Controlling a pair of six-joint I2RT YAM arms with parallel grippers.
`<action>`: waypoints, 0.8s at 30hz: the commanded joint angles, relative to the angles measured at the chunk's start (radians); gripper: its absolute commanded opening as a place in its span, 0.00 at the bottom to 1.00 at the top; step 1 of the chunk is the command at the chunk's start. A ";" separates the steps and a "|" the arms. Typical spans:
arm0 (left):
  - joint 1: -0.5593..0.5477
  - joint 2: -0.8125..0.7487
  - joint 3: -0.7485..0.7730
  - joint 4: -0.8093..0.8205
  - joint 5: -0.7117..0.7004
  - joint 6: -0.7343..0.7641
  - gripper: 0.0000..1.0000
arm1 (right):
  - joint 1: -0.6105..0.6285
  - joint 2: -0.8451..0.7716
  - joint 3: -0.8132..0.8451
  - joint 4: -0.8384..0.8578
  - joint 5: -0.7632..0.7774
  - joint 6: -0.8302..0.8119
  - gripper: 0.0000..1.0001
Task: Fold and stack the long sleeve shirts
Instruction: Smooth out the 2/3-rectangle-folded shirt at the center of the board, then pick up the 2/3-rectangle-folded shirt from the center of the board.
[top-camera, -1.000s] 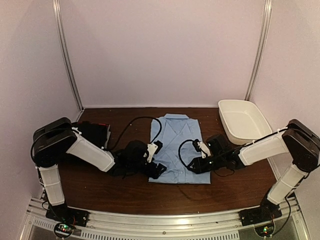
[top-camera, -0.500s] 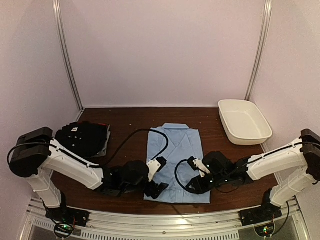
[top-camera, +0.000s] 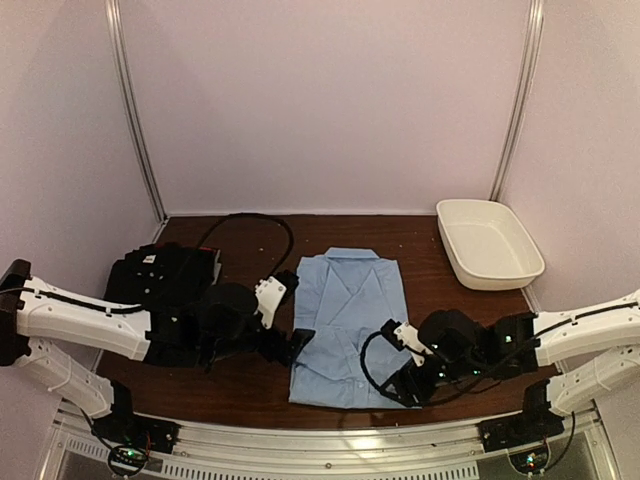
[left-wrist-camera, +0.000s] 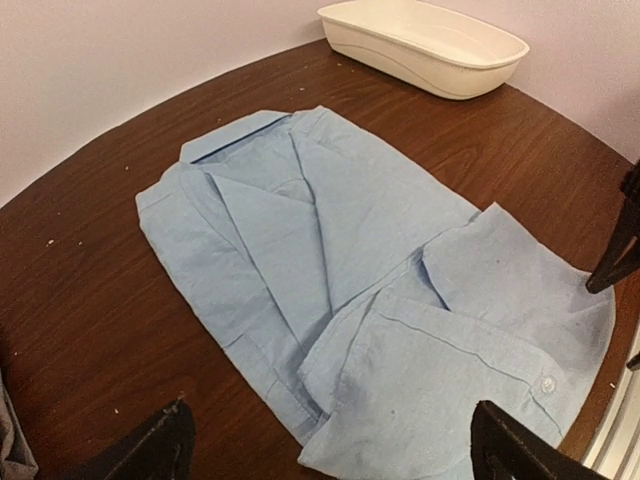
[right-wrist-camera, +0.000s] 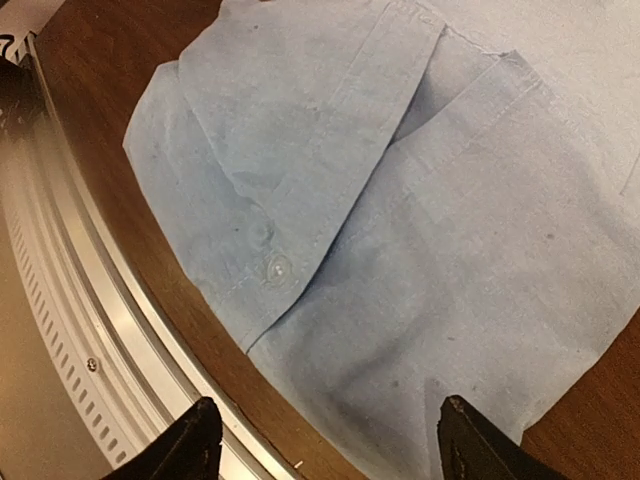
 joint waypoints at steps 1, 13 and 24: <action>0.066 -0.060 0.032 -0.126 0.099 -0.039 0.98 | 0.093 0.062 0.044 -0.054 0.119 0.006 0.74; 0.082 -0.082 0.032 -0.179 0.437 0.072 0.97 | 0.206 0.336 0.154 -0.132 0.260 -0.018 0.66; 0.065 -0.153 -0.095 -0.010 0.609 0.160 0.94 | 0.275 0.444 0.198 -0.192 0.311 0.006 0.13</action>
